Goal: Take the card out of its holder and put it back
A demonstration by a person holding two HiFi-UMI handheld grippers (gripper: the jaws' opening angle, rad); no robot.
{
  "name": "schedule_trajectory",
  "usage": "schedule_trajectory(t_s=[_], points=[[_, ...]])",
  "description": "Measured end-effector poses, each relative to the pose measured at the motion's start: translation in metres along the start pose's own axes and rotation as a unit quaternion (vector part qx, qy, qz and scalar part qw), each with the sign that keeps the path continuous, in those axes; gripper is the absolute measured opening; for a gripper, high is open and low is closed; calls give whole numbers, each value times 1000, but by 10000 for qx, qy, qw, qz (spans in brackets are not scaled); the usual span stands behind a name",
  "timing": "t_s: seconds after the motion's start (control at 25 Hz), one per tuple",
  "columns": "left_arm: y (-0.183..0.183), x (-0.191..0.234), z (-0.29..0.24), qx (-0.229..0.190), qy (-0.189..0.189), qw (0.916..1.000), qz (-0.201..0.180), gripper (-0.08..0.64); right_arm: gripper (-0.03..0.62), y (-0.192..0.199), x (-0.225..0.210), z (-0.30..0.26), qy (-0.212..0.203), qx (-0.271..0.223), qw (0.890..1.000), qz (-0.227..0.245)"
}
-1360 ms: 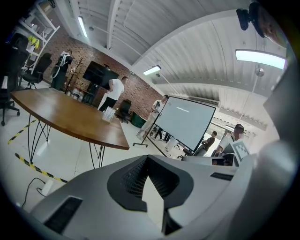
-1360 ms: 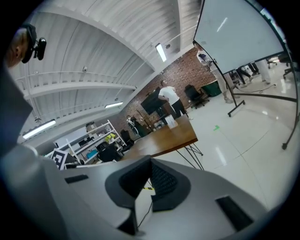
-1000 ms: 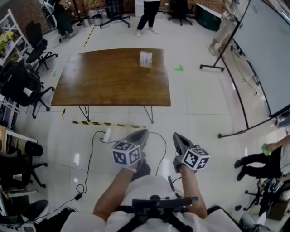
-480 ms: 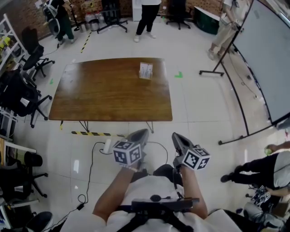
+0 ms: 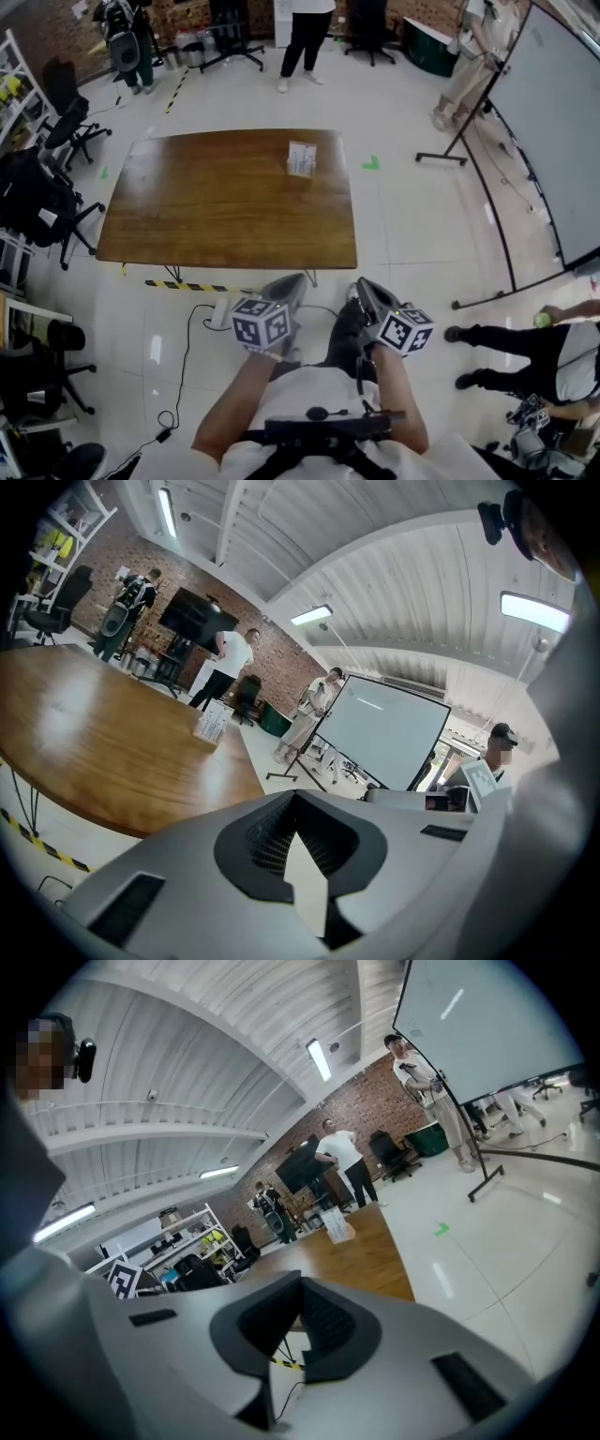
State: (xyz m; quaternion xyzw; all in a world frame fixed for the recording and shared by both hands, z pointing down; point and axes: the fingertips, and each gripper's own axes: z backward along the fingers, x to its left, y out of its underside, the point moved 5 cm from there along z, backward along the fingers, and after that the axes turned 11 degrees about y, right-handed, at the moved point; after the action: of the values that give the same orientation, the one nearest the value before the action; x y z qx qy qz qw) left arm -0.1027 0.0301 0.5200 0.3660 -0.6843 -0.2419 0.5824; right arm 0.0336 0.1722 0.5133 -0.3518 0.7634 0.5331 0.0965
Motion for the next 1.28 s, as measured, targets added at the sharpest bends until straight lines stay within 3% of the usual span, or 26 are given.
schedule_trajectory(t_s=[0.68,0.96,1.28], points=[[-63,41,-85,-243,-495,9984,115,-9,0,-99,-34,-105,-611,308,9975,201],[-89,59,-126,-404,-782,9958,242,-9,34,-138,-42,-173,-1051,748,9879,865],[-124,88,-157,-611,-1358,9886,233,-9,66,-178,-50,-243,-1405,1035,9742,1434]])
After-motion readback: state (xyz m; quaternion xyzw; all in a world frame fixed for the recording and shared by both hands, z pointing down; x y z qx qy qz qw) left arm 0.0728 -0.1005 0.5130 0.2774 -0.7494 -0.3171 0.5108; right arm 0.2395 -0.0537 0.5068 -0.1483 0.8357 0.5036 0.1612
